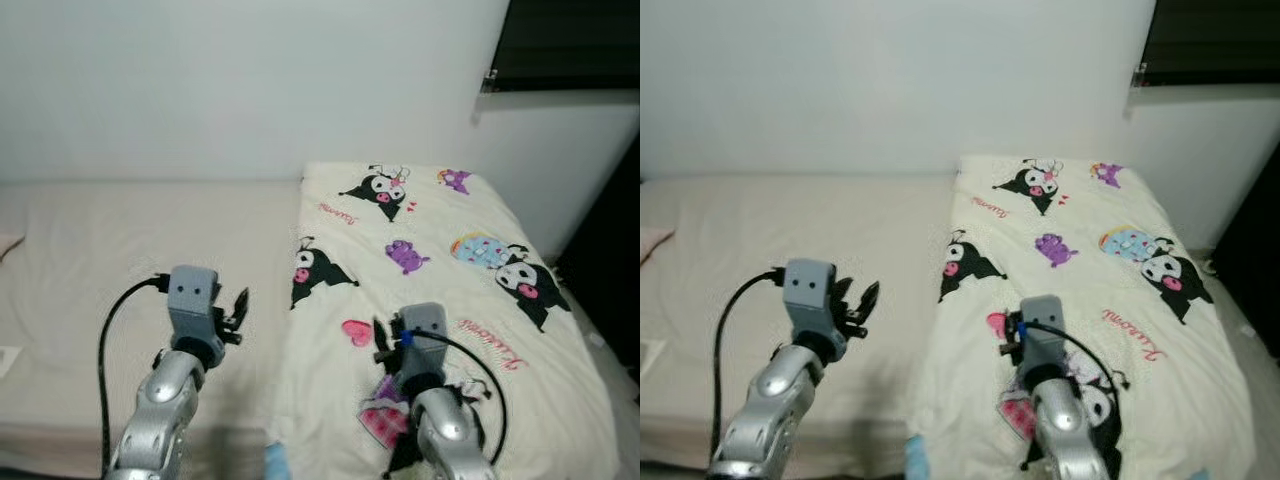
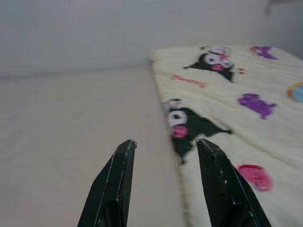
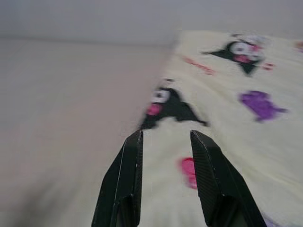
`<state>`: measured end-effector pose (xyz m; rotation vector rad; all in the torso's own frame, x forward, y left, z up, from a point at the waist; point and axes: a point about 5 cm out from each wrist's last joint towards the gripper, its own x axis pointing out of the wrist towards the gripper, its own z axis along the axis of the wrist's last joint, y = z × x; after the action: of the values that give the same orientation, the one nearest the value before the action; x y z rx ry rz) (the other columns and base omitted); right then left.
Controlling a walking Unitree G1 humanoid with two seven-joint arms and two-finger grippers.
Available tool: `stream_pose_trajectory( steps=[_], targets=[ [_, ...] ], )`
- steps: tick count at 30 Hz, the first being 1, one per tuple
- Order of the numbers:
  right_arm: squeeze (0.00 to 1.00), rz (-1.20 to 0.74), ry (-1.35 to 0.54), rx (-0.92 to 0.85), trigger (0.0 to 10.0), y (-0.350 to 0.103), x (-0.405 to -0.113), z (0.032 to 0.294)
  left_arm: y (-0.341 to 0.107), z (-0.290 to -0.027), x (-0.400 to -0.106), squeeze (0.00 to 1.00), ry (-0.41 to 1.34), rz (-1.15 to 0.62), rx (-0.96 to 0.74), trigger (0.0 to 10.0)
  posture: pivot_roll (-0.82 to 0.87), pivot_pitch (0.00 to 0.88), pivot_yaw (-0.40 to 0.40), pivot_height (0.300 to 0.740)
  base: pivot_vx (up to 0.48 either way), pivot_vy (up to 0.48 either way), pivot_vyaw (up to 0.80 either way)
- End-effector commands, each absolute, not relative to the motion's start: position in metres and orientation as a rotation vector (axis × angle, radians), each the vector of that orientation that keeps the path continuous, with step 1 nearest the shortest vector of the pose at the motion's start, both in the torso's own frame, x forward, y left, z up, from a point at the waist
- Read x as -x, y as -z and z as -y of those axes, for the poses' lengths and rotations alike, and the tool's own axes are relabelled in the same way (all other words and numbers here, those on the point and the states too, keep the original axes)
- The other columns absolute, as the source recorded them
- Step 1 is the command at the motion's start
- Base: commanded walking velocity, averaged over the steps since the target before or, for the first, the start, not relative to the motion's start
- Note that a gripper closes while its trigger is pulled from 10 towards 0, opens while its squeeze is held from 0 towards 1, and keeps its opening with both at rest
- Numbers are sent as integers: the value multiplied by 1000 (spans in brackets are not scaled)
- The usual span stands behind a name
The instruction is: Clean up the room
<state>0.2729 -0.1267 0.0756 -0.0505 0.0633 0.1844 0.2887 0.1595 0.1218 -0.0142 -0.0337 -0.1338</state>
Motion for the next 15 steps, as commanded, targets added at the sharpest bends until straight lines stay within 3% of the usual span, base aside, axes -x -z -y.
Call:
stream_pose_trajectory(
  steps=[1, 15],
  targets=[
    [0, -74, -177, 45, 10000, -72, -271, 130, -117, -162, -287, 0, 125, 12, 15, 10000, 59, 28, 31, 740, 0, 371, 0],
    [0, -69, -190, 41, 10000, -73, -272, 127, -117, -163, -285, 0, 124, 14, 16, 10000, 67, 25, 28, 740, 0, 372, 0]
  ],
)
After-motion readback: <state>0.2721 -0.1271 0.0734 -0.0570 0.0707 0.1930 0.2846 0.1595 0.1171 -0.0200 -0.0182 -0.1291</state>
